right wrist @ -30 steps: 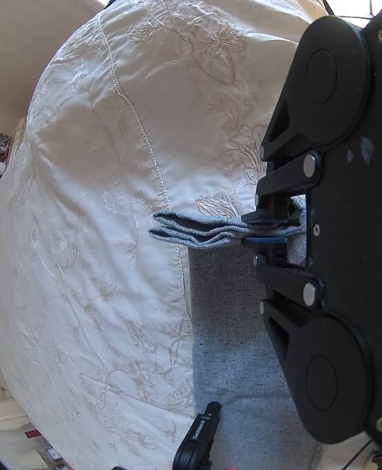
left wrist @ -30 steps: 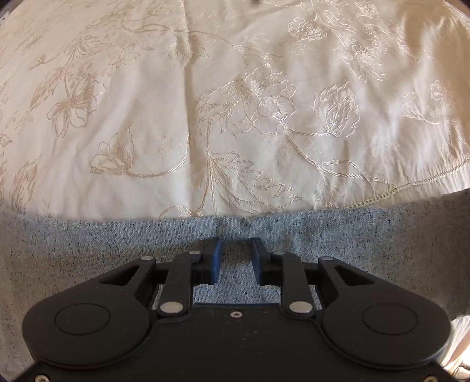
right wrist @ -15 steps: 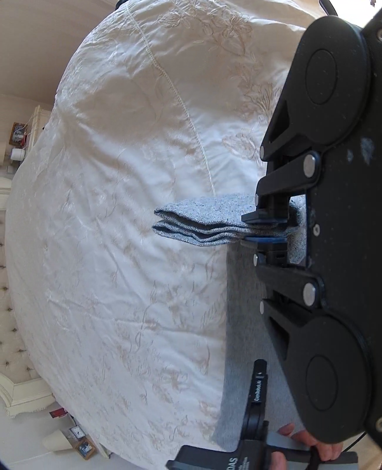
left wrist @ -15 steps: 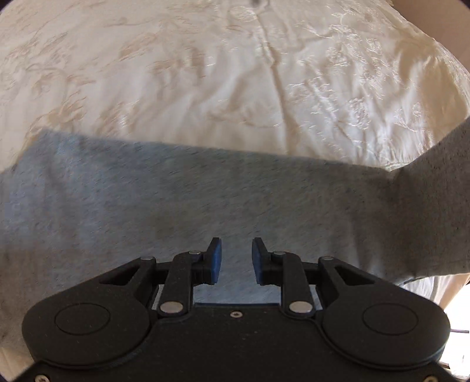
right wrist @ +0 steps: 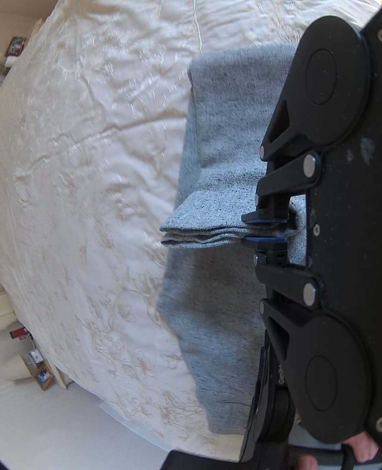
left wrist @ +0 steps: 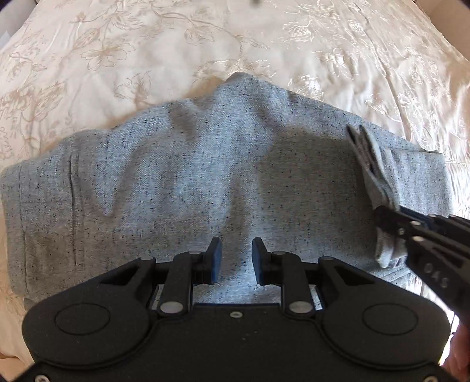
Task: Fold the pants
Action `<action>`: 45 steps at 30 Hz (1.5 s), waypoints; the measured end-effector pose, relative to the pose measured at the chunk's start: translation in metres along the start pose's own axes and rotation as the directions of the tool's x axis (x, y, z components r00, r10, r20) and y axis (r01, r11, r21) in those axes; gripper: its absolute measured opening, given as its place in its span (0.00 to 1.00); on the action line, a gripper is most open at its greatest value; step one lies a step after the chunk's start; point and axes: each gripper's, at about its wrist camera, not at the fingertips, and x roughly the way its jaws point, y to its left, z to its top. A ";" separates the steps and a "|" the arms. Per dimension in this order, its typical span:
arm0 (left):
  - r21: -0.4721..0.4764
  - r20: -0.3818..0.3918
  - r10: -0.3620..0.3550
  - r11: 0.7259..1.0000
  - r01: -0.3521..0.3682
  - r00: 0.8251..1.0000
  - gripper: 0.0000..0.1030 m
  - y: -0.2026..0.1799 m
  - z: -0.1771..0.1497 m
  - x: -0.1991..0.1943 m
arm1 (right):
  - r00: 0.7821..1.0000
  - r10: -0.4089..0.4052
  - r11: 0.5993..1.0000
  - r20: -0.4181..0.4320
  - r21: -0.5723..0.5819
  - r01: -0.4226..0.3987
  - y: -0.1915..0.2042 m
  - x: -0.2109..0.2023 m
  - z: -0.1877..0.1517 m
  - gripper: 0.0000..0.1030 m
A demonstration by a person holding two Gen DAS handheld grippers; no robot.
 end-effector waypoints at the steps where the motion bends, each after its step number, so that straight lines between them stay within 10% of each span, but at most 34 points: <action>1: 0.000 0.001 -0.005 1.000 0.005 1.000 0.31 0.001 0.000 -0.001 | 1.000 -0.007 1.000 -0.016 -0.018 0.007 0.008 0.010 -0.002 0.11; 11: 0.042 0.038 -0.116 0.993 0.114 0.993 0.31 -0.024 0.013 -0.013 | 0.993 0.115 0.990 -0.021 -0.082 -0.117 0.006 -0.002 -0.009 0.26; 20: 0.129 -0.007 -0.153 0.980 0.153 0.988 0.31 -0.100 0.017 0.014 | 0.999 0.011 0.975 0.037 0.224 -0.019 -0.094 -0.033 -0.022 0.27; 25: 0.140 -0.091 -0.067 0.987 0.079 0.994 0.31 -0.117 -0.014 0.042 | 0.998 -0.052 0.964 0.037 0.264 0.040 -0.145 -0.038 -0.027 0.27; 45: -0.081 -0.016 0.098 0.992 -0.098 0.995 0.35 -0.137 -0.037 0.050 | 0.993 0.030 0.990 -0.110 0.137 -0.015 -0.240 0.062 0.037 0.25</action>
